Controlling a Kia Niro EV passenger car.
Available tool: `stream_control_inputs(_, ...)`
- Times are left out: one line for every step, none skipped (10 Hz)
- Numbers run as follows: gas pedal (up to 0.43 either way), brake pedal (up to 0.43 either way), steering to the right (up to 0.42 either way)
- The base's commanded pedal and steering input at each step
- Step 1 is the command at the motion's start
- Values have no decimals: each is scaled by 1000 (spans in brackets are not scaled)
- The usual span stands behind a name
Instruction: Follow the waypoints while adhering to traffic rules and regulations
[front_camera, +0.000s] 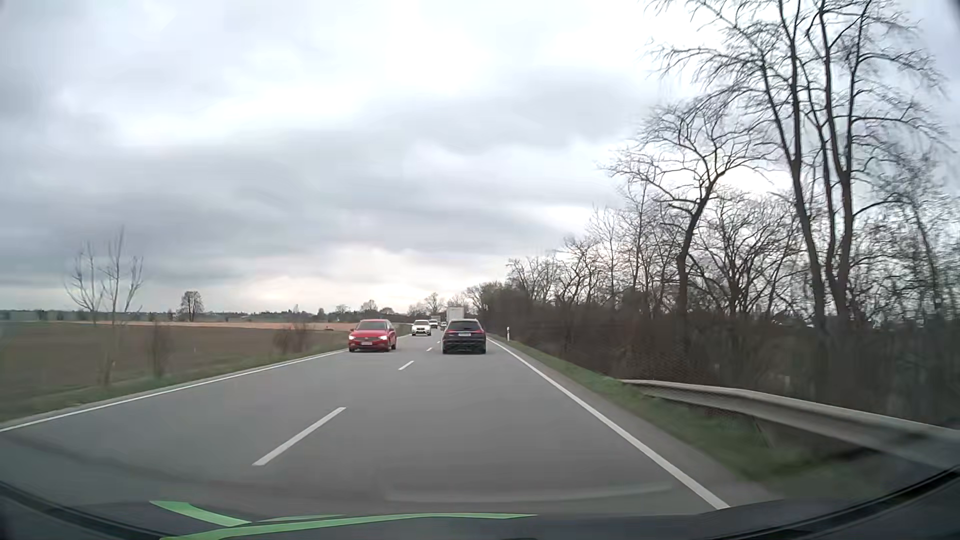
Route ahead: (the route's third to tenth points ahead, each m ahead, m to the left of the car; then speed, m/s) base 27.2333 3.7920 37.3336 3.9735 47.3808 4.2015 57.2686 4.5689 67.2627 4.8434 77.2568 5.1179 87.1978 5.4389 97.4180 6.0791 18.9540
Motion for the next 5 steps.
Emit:
stream_control_inputs(0, 0, -3)
stream_control_inputs(0, 0, -3)
stream_control_inputs(0, 0, -3)
stream_control_inputs(0, 0, -2)
stream_control_inputs(0, 0, -1)
